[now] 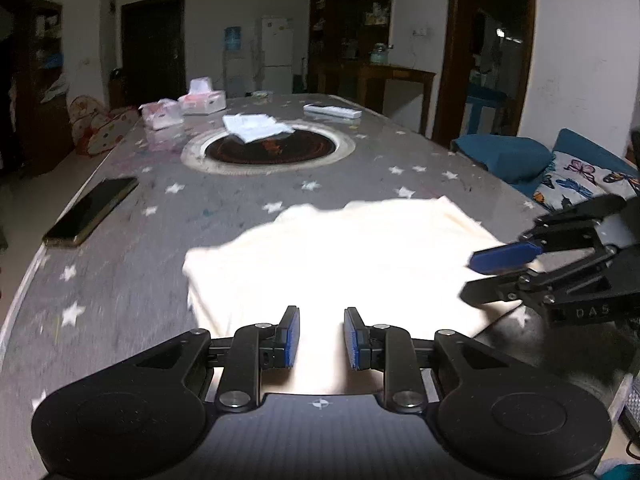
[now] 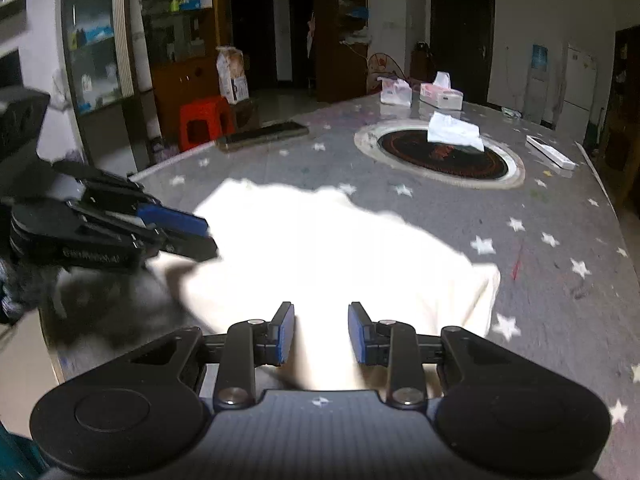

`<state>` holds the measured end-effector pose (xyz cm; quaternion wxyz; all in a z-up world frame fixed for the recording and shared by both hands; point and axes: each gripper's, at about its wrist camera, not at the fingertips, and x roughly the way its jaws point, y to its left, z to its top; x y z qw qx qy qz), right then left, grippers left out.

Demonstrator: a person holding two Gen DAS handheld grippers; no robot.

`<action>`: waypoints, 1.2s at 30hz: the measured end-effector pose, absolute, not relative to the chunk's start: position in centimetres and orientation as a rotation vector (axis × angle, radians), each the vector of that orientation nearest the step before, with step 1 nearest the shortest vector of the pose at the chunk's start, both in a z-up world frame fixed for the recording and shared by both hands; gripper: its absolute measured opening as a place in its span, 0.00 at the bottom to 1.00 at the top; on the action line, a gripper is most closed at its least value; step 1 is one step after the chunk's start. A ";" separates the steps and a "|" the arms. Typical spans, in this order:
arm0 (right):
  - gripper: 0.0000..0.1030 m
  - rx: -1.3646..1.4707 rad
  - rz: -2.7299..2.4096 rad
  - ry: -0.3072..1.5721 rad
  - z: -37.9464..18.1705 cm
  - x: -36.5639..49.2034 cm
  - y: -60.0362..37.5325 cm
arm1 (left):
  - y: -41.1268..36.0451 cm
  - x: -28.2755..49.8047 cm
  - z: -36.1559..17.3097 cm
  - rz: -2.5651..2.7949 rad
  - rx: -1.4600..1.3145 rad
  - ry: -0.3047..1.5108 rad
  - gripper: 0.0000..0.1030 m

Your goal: Fold clothes

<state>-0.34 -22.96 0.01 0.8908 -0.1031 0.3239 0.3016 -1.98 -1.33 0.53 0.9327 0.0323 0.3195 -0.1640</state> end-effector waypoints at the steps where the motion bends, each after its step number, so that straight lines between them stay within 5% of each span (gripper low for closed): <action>1: 0.28 -0.216 0.621 0.668 -0.1 -0.7 -23.2 | -1.2 -2.1 0.4 -0.329 0.058 0.654 0.26; 24: 0.30 -0.050 0.538 0.698 -0.2 0.4 -27.6 | 0.5 -3.4 0.4 -0.263 0.001 0.656 0.27; 31: 0.51 -0.086 0.553 0.670 0.4 -0.1 -26.5 | 0.6 -3.4 0.6 -0.244 -0.027 0.671 0.41; 36: 0.57 -0.121 0.548 0.667 -0.1 -0.3 -25.6 | 0.7 -3.5 1.0 -0.220 -0.029 0.679 0.54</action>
